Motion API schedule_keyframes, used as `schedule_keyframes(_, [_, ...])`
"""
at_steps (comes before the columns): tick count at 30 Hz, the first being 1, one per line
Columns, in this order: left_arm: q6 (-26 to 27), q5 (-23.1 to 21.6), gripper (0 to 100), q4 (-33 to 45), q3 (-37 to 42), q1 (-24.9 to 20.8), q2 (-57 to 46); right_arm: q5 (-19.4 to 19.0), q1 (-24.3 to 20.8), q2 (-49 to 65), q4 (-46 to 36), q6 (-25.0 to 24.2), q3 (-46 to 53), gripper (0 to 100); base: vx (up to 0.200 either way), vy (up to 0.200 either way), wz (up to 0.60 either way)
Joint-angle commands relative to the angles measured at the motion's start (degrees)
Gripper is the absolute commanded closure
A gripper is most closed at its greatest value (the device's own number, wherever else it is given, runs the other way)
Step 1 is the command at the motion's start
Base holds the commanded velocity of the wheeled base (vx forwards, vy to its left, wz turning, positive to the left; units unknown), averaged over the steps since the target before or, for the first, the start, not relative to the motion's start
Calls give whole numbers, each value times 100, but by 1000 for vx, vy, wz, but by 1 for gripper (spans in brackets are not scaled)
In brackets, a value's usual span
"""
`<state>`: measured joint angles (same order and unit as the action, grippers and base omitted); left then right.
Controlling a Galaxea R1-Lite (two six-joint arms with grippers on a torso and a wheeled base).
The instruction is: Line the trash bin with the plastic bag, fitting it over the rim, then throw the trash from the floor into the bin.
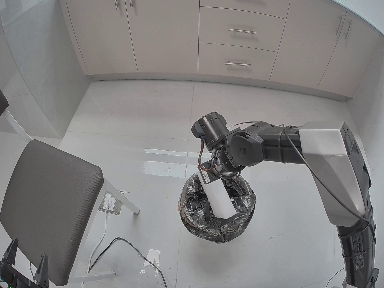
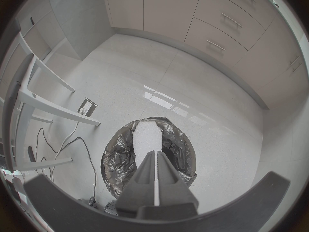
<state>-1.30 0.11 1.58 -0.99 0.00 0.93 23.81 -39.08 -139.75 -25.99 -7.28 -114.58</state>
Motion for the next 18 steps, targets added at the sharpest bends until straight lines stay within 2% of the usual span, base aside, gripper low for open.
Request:
schedule_keyframes(1, [-1, -2, 0, 0, 2, 0, -93, 1, -3, -184, -3, -28, -1, 100, 0, 0, 0])
schedule_keyframes(18, [-1, -2, 0, 0, 2, 0, -93, 1, 76, -746, 288, -37, -1, 100, 0, 0, 0])
